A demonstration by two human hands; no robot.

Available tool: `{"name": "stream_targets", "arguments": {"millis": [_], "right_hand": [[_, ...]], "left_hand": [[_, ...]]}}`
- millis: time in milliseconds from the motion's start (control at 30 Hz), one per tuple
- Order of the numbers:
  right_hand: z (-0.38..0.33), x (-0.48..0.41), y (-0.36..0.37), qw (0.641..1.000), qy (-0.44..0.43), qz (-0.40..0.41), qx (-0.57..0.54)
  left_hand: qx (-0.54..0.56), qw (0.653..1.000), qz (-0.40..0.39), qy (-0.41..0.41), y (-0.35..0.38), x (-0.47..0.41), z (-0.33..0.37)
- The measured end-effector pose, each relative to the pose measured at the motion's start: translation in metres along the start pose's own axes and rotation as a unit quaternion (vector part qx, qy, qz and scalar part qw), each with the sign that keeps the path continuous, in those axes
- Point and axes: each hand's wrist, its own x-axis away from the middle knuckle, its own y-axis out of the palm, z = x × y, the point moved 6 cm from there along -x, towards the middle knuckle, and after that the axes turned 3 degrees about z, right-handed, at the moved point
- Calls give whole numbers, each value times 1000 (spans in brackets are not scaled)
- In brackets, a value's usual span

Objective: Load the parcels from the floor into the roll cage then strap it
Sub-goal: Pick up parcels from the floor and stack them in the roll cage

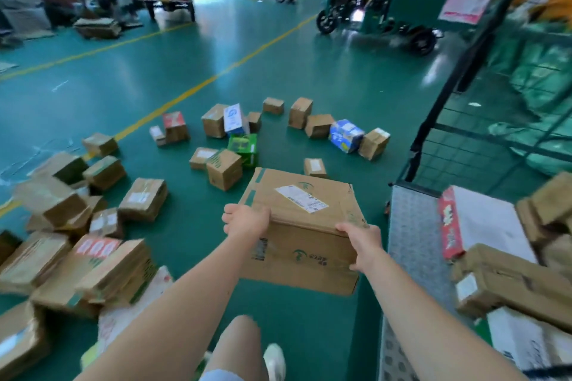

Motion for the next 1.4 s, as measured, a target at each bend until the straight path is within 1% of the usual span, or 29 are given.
{"name": "stream_targets", "arguments": {"millis": [100, 233, 333, 467, 533, 600, 733, 1000, 1167, 1267, 1400], "right_hand": [[-22, -36, -26, 998, -4, 51, -27], [-61, -94, -57, 990, 6, 123, -71], [-96, -133, -73, 981, 15, 157, -115], [-132, -176, -94, 962, 10, 204, -179], [-141, -191, -107, 950, 9, 232, -208], [-146, -201, -124, 936, 19, 263, -231], [-149, -224, -158, 920, 37, 307, -242], [-163, -307, -233, 888, 64, 355, -285], [-175, -360, -290, 866, 90, 387, -303], [-183, -386, -325, 860, 92, 395, -310], [-192, -416, -360, 848, 110, 403, -325]], "left_hand": [[-17, 999, -37, 35, 44, -19, 51], [-42, 990, -94, 93, 114, -50, 137], [-54, 982, -130, 126, 160, -71, 202], [-91, 967, -156, 181, 214, -92, 285], [-127, 952, -173, 219, 242, -94, 319], [-155, 937, -201, 241, 271, -90, 342], [-162, 920, -250, 254, 329, -81, 371], [-207, 887, -293, 290, 458, -65, 446], [-234, 865, -311, 316, 545, -42, 499], [-246, 853, -325, 325, 590, -25, 524], [-261, 848, -332, 321, 638, -12, 548]]}}
